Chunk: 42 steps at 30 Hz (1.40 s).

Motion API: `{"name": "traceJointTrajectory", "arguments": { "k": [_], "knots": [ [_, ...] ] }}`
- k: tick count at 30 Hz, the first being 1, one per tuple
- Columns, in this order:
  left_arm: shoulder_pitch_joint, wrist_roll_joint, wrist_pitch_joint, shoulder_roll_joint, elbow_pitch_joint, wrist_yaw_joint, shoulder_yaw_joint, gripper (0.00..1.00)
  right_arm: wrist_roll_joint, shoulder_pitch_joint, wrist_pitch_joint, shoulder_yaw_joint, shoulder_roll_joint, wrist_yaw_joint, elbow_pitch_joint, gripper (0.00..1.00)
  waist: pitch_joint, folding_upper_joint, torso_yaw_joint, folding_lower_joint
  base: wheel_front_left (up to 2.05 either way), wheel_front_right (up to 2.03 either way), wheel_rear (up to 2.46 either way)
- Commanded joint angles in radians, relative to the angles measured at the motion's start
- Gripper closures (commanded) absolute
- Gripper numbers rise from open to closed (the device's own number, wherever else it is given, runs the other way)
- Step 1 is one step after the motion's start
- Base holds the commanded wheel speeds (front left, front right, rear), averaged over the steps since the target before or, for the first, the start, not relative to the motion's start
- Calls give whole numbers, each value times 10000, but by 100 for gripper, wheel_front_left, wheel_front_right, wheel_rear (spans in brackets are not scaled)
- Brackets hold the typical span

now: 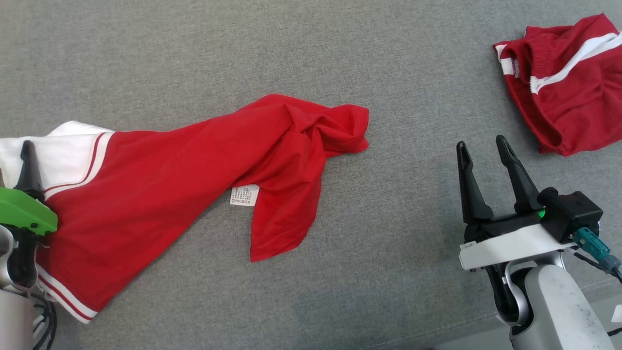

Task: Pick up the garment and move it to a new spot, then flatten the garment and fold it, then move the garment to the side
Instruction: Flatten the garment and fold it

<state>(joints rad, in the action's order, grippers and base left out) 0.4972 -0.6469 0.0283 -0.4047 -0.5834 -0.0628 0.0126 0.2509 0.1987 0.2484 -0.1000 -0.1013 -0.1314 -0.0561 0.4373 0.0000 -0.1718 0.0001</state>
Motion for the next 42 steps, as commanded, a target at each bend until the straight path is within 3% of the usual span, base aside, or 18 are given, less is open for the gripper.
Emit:
{"name": "traceJointTrajectory", "arguments": {
  "k": [1,8,15,22,29,36,42],
  "knots": [
    [64,-58,-106,5,-201,-131,-87,100,34,125,78,41,-3,14,-60,0,95,0,-109,-1,0,0,0],
    [494,574,-1127,-93,176,-267,-474,100,-20,152,118,129,-51,14,-182,0,-90,0,84,-1,0,0,0],
    [908,1376,-1684,-160,1417,-21,-1022,100,-8,114,105,91,-147,14,-238,0,-470,0,205,-1,0,0,0],
    [836,2223,-1689,-171,4077,404,-1667,100,-48,-153,41,233,-120,14,-293,0,-1020,0,231,-1,0,0,0],
    [-1256,2433,-1408,75,6226,1007,-2115,100,-61,-469,-72,466,-90,14,-105,0,-1246,0,549,-1,0,0,0],
    [-3735,1928,-1596,801,5749,1175,-2780,100,-99,-501,-291,517,-247,14,34,0,-1416,0,1085,-1,0,0,0],
    [-4218,1547,-2025,1271,4366,796,-3107,100,-125,-538,-526,522,-356,14,198,0,-1527,0,1486,-1,0,0,0]
  ]
}}
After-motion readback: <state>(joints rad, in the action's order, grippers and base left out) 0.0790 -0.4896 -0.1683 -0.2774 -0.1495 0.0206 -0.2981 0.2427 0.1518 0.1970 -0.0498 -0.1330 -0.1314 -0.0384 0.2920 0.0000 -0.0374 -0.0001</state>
